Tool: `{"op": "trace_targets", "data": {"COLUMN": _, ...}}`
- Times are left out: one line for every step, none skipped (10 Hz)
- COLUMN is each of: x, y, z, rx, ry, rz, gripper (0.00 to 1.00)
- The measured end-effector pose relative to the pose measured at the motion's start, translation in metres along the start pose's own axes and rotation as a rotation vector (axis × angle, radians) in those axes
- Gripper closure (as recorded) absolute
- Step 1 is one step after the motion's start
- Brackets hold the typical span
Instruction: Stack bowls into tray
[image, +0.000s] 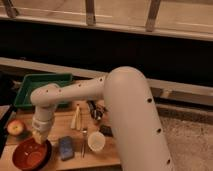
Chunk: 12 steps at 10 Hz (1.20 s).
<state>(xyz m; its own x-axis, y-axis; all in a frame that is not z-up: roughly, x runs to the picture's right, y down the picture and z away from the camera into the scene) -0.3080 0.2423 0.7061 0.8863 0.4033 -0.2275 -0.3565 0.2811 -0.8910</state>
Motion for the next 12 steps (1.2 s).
{"op": "trace_targets", "data": {"x": 0.000, "y": 0.000, "z": -0.001, "rx": 0.000, "ry": -0.002, "rz": -0.001, "gripper": 0.22}}
{"op": "trace_targets", "data": {"x": -0.001, "y": 0.000, "z": 0.001, "rx": -0.004, "ry": -0.002, "rz": -0.002, "gripper": 0.20}}
{"op": "trace_targets", "data": {"x": -0.003, "y": 0.000, "z": 0.003, "rx": -0.009, "ry": -0.002, "rz": -0.008, "gripper": 0.20}}
{"op": "trace_targets", "data": {"x": -0.004, "y": 0.002, "z": 0.004, "rx": -0.011, "ry": 0.000, "rz": -0.014, "gripper": 0.20}}
{"op": "trace_targets", "data": {"x": -0.004, "y": 0.002, "z": 0.003, "rx": -0.010, "ry": 0.000, "rz": -0.016, "gripper": 0.20}}
{"op": "trace_targets", "data": {"x": -0.004, "y": 0.002, "z": 0.001, "rx": -0.002, "ry": -0.001, "rz": -0.018, "gripper": 0.20}}
{"op": "trace_targets", "data": {"x": -0.003, "y": 0.003, "z": -0.003, "rx": 0.011, "ry": -0.004, "rz": -0.014, "gripper": 0.20}}
{"op": "trace_targets", "data": {"x": -0.002, "y": 0.003, "z": -0.008, "rx": 0.023, "ry": -0.007, "rz": -0.010, "gripper": 0.20}}
{"op": "trace_targets", "data": {"x": 0.001, "y": 0.003, "z": -0.016, "rx": 0.051, "ry": -0.011, "rz": 0.000, "gripper": 0.20}}
{"op": "trace_targets", "data": {"x": 0.003, "y": 0.003, "z": -0.023, "rx": 0.067, "ry": -0.015, "rz": 0.005, "gripper": 0.20}}
{"op": "trace_targets", "data": {"x": 0.005, "y": 0.004, "z": -0.031, "rx": 0.088, "ry": -0.018, "rz": 0.012, "gripper": 0.20}}
{"op": "trace_targets", "data": {"x": 0.008, "y": 0.004, "z": -0.039, "rx": 0.113, "ry": -0.022, "rz": 0.020, "gripper": 0.20}}
